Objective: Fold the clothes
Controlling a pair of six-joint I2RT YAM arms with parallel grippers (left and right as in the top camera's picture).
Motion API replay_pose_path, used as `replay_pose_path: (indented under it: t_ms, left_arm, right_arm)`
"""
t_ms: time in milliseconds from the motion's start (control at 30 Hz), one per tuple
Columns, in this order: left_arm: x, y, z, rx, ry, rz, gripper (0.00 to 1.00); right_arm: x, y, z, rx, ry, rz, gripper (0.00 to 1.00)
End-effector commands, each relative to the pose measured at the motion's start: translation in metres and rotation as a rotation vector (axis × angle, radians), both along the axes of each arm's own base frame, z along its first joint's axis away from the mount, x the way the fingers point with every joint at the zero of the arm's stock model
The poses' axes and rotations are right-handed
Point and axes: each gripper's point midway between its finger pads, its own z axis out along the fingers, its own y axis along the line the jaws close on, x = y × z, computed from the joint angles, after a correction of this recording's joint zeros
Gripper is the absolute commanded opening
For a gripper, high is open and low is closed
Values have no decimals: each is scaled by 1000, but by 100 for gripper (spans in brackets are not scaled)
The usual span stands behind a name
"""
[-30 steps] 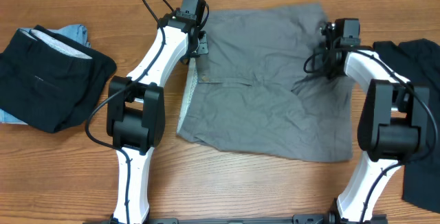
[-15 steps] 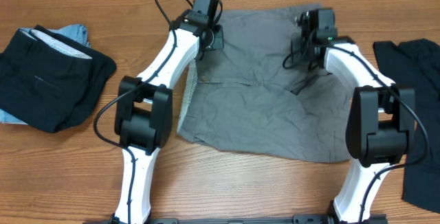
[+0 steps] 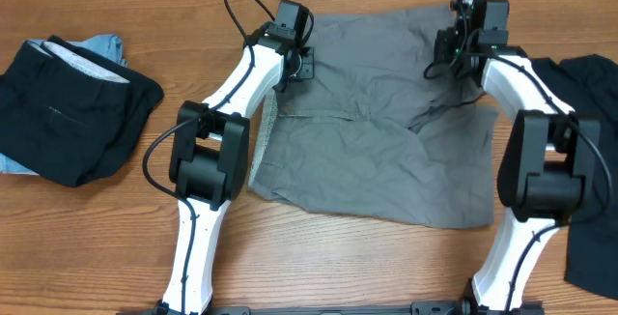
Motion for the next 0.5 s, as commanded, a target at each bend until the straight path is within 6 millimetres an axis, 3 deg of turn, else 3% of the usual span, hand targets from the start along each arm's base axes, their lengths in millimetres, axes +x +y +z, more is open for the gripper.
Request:
replay_pose_path:
  t_ms: [0,67,133,300,467]
  left_arm:
    - [-6,33,-32,73,71,34,4]
    - [-6,42,-33,78,85,50,4]
    - [-7,55,-34,88,99,71,4]
    - [-7,78,-36,122,116,109,4]
    - [-6,97,-36,157,119,137,4]
  right_arm:
    - [-3,12,-41,77,68,55,4]
    - [-10,9,-68,70,125,43,4]
    - [-15,-9,-85,4,163,-21,4]
    - [-17,-61,-82,-130,173,-161,4]
    - [-28,-107,-83,-143,196,-238,4]
